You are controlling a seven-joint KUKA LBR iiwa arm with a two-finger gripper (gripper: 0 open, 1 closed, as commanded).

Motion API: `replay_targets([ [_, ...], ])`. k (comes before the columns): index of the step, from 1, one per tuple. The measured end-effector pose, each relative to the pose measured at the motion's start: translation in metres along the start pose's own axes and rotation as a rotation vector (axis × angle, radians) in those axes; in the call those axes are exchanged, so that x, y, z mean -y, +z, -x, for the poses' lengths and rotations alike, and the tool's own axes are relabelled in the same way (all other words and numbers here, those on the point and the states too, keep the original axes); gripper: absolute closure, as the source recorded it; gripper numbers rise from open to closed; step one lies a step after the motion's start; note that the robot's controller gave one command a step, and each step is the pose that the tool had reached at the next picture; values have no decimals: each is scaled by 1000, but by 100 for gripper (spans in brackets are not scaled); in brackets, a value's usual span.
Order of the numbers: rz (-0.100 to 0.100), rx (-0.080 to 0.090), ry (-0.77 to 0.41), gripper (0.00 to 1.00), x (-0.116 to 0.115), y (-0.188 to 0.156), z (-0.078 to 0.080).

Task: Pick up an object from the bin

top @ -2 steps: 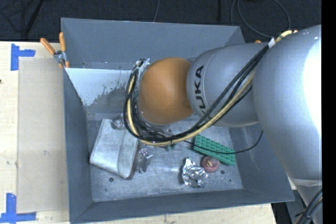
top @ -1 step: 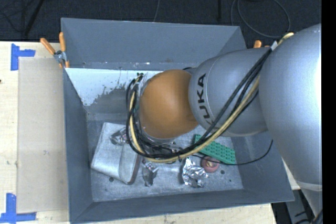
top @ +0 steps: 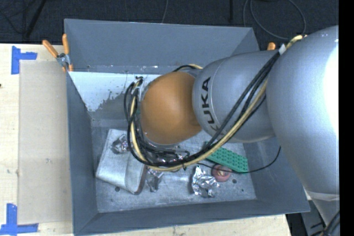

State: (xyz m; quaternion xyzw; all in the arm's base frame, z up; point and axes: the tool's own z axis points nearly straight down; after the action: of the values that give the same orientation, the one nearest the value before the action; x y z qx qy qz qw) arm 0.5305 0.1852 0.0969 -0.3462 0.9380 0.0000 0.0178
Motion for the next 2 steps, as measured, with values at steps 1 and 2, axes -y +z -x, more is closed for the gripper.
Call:
replay_targets([
  [1, 15, -23, -317, 0, -30, -3, 11],
  [2, 23, -25, -616, 0, -33, 8, 39],
])
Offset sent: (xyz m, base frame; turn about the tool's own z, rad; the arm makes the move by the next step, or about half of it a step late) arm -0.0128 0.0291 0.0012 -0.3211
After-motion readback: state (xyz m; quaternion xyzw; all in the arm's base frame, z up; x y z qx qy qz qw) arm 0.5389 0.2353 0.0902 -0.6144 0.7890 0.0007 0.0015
